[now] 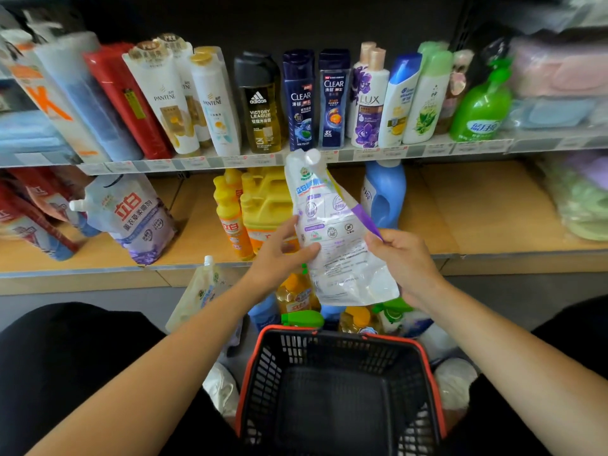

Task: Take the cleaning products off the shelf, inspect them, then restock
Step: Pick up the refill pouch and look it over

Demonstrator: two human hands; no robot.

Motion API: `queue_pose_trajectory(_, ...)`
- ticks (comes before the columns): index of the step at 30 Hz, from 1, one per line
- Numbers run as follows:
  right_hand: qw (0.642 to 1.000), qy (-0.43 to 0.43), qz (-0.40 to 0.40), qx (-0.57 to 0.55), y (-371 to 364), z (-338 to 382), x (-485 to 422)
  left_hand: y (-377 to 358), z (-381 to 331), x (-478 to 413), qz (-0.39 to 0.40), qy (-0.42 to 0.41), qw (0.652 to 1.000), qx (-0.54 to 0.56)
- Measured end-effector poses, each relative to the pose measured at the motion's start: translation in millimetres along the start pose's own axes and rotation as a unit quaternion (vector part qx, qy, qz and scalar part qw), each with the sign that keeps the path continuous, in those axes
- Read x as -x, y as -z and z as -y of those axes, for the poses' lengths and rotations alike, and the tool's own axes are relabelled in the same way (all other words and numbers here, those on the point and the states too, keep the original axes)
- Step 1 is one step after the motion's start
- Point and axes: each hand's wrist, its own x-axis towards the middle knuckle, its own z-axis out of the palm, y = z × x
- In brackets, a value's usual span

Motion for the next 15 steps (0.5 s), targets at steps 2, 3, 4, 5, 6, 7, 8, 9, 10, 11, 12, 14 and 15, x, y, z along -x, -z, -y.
queue_pose_trajectory(2,0.998,-0.025,0.015,-0.052,3,3,3,-10,5,4,0.037,-0.026,0.998,0.032)
queue_pose_trajectory(3,0.997,-0.033,0.019,-0.072,5,4,4,-12,5,6,0.042,-0.043,0.998,0.037)
queue_pose_trajectory(4,0.995,-0.039,0.02,-0.088,6,5,5,-13,4,8,0.045,-0.06,0.997,0.037)
queue_pose_trajectory(5,0.994,-0.043,0.019,-0.1,7,7,5,-13,3,10,0.051,-0.073,0.995,0.036)
queue_pose_trajectory(6,0.993,-0.044,0.016,-0.109,8,8,5,-13,4,12,0.059,-0.087,0.994,0.024)
queue_pose_trajectory(7,0.992,-0.045,0.013,-0.114,9,10,5,-12,5,13,0.067,-0.104,0.992,0.002)
queue_pose_trajectory(8,0.991,-0.048,0.012,-0.12,9,11,5,-11,6,15,0.072,-0.121,0.99,-0.026)
queue_pose_trajectory(9,0.99,-0.052,0.013,-0.128,10,12,5,-11,7,16,0.077,-0.133,0.987,-0.044)
queue_pose_trajectory(10,0.989,-0.055,0.017,-0.136,11,13,5,-11,7,18,0.084,-0.138,0.986,-0.046)
queue_pose_trajectory(11,0.987,-0.058,0.021,-0.145,12,14,6,-11,8,19,0.092,-0.134,0.986,-0.034)
queue_pose_trajectory(12,0.986,-0.064,0.024,-0.151,12,15,7,-11,9,20,0.097,-0.119,0.988,-0.012)
queue_pose_trajectory(14,0.985,-0.078,0.024,-0.154,12,18,9,-9,14,23,0.095,-0.052,0.994,0.035)
queue_pose_trajectory(15,0.983,-0.085,0.022,-0.159,11,19,10,-8,17,25,0.11,-0.016,0.993,0.05)
